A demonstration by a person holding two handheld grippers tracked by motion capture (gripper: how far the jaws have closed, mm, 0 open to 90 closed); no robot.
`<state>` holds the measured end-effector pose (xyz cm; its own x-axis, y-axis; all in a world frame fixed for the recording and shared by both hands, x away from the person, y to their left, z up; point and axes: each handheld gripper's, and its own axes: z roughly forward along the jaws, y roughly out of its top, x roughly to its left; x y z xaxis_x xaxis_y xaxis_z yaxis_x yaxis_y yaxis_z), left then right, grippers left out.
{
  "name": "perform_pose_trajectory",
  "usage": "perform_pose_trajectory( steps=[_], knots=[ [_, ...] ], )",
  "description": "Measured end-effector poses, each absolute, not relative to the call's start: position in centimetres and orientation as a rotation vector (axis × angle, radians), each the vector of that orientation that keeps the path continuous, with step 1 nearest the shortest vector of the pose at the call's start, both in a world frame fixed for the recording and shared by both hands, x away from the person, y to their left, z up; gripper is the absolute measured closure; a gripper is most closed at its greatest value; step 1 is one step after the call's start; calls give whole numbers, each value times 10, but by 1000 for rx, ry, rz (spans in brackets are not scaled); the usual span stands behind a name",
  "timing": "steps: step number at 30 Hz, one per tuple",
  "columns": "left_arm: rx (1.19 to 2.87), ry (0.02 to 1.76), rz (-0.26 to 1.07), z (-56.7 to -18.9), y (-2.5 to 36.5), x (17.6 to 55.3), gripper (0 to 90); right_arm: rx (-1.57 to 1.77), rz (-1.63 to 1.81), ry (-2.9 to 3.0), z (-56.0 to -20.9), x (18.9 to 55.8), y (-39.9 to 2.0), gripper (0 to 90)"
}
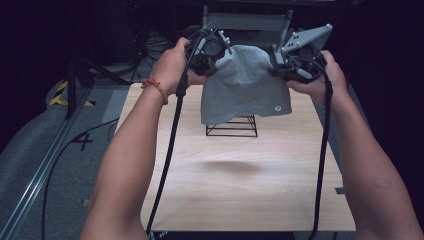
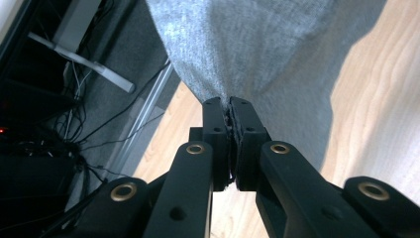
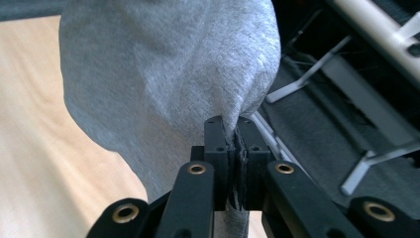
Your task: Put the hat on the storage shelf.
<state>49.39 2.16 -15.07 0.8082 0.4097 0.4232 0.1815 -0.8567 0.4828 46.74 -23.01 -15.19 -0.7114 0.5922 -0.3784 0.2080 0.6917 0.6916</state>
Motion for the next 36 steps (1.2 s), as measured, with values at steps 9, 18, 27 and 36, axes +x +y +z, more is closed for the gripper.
perform_pose_trajectory(
  steps=[9, 18, 27, 36],
  knots=[
    [2510, 537, 818, -140, 27, 522, 869, 655, 888, 2221, -147, 493, -229, 859],
    [2461, 569, 892, -138, 27, 528, 869, 692, 952, 2157, -154, 507, -230, 859],
    [2488, 566, 855, -148, 26, 532, 869, 716, 958, 2178, -166, 511, -233, 859],
    [2480, 548, 817, -147, 26, 528, 869, 703, 972, 2195, -170, 509, -233, 859]
  ],
)
